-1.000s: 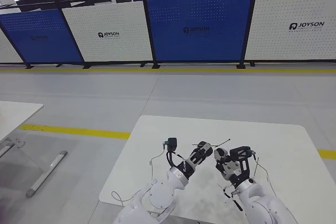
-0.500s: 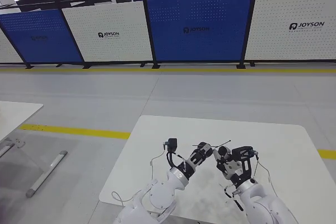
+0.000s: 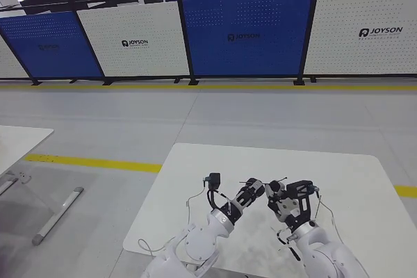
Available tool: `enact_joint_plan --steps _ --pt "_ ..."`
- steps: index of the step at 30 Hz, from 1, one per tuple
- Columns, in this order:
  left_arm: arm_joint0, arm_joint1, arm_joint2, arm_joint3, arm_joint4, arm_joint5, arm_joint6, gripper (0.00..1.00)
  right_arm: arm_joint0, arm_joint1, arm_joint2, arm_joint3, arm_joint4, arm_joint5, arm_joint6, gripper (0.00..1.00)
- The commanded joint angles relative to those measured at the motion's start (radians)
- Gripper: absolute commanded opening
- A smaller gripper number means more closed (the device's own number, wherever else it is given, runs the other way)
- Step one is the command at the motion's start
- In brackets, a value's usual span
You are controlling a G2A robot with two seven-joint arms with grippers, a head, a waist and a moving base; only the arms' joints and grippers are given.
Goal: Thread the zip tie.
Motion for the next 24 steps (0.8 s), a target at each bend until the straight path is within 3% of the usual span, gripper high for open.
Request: enact_joint_plan --steps 1,24 --pt "0.001 0.0 -0.002 0.0 0.0 -0.001 -0.002 0.0 0.002 0.0 -0.002 0.001 -0.001 0.004 0.0 0.14" --pt "0.001 0.0 -0.004 0.004 0.004 -0.002 -0.016 0.0 0.007 -0.001 -0.012 -0.001 -0.013 0.006 0.004 0.16"
